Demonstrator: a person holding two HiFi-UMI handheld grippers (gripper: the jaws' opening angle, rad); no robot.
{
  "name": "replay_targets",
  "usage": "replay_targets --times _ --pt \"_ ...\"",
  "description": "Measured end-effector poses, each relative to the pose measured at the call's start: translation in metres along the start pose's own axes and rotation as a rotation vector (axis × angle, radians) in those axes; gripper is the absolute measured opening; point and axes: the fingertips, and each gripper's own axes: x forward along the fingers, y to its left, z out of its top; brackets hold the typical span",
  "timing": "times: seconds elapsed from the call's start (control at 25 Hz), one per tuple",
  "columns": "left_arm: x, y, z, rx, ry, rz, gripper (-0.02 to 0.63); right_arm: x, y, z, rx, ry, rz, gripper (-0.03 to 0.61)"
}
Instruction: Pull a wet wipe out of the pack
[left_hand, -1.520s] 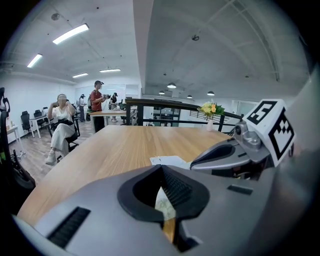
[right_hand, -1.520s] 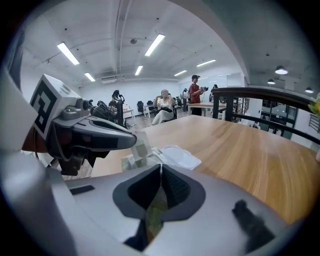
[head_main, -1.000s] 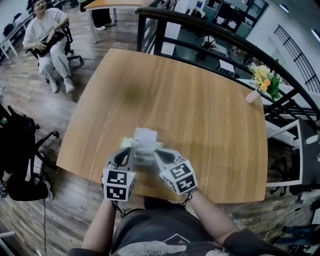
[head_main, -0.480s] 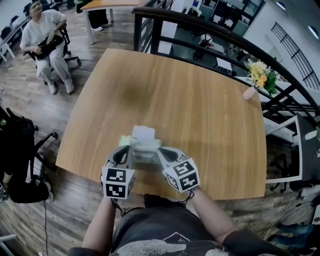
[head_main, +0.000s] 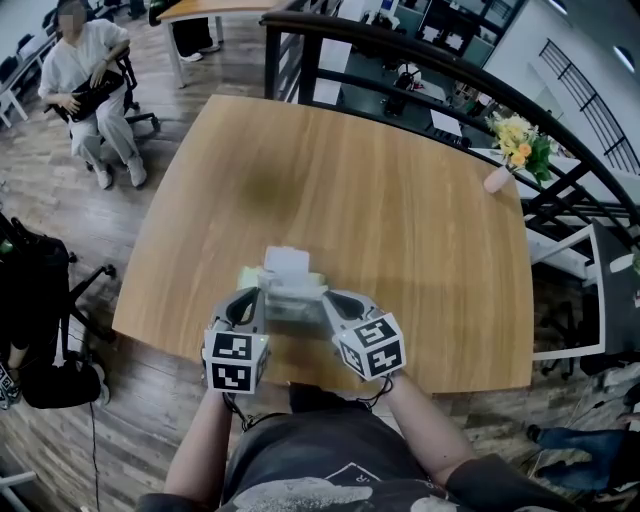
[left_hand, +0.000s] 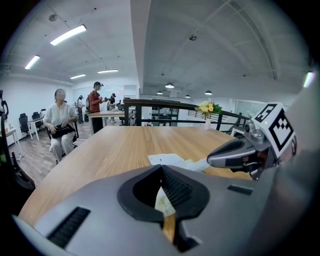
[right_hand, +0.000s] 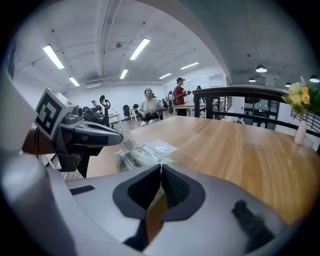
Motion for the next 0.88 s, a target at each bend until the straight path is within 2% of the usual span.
replay_targets --times 0.48,0.88 --pt "-0.006 -0.006 -0.005 0.017 0.005 -0.004 0.014 -0.024 -0.012 -0.011 0.027 -0.014 -0.069 0.028" --pt "-0.008 -0.005 -0.006 0.015 0.012 0.008 0.015 -0.041 -0.017 -0.004 0.044 -0.058 -0.101 0.028"
